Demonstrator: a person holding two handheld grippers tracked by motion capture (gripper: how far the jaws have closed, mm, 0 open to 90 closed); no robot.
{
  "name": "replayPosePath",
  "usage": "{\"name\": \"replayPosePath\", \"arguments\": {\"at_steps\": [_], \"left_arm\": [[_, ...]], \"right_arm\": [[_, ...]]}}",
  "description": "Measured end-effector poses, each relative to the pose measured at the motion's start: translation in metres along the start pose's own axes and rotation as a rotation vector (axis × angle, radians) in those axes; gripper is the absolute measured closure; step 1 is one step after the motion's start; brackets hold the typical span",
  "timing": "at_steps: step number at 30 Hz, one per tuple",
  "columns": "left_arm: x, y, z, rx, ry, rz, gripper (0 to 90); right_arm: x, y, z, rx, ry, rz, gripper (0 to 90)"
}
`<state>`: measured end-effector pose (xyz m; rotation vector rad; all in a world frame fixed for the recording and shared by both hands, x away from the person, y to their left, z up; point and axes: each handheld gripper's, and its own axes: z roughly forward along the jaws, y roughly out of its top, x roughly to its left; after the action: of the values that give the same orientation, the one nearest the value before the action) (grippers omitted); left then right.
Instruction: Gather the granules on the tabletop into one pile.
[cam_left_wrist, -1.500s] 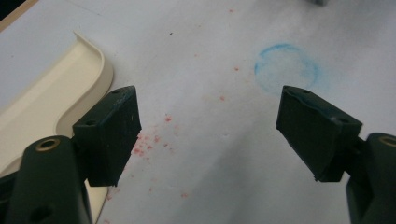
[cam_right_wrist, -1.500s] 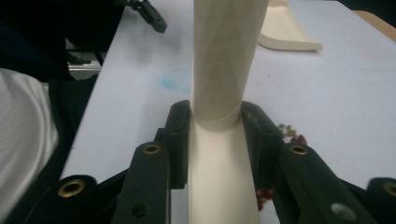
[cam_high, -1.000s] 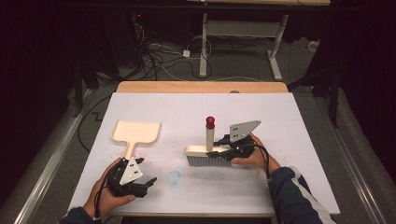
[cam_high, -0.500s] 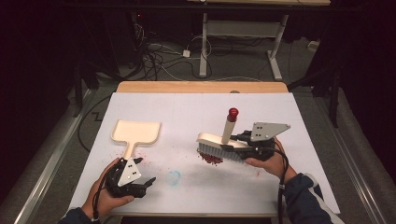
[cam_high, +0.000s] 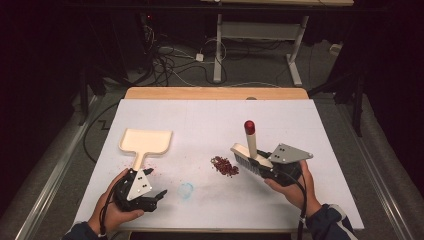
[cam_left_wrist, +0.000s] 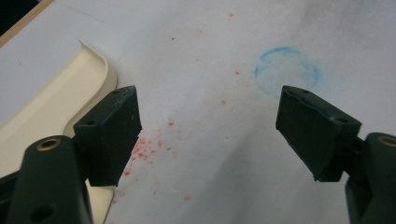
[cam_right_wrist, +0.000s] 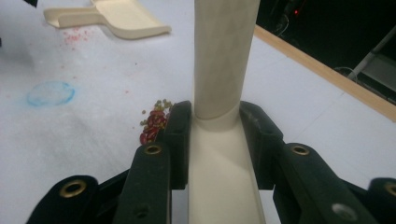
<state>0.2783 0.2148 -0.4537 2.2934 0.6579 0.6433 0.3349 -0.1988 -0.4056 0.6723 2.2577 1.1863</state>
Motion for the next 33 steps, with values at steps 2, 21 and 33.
{"name": "replayPosePath", "arguments": {"at_steps": [2, 21, 33], "left_arm": [[0.000, 0.000, 0.000, 0.001, -0.001, 0.002, 21.2], [0.003, 0.000, -0.004, -0.001, 0.022, 0.005, 21.1], [0.004, 0.000, -0.003, 0.011, 0.034, -0.003, 21.1]], "right_arm": [[0.003, 0.000, 0.003, 0.010, 0.001, -0.003, 67.6], [-0.005, -0.010, -0.052, 0.057, 0.108, 0.077, 67.5], [-0.013, -0.032, -0.087, 0.150, 0.167, 0.141, 67.6]]}}
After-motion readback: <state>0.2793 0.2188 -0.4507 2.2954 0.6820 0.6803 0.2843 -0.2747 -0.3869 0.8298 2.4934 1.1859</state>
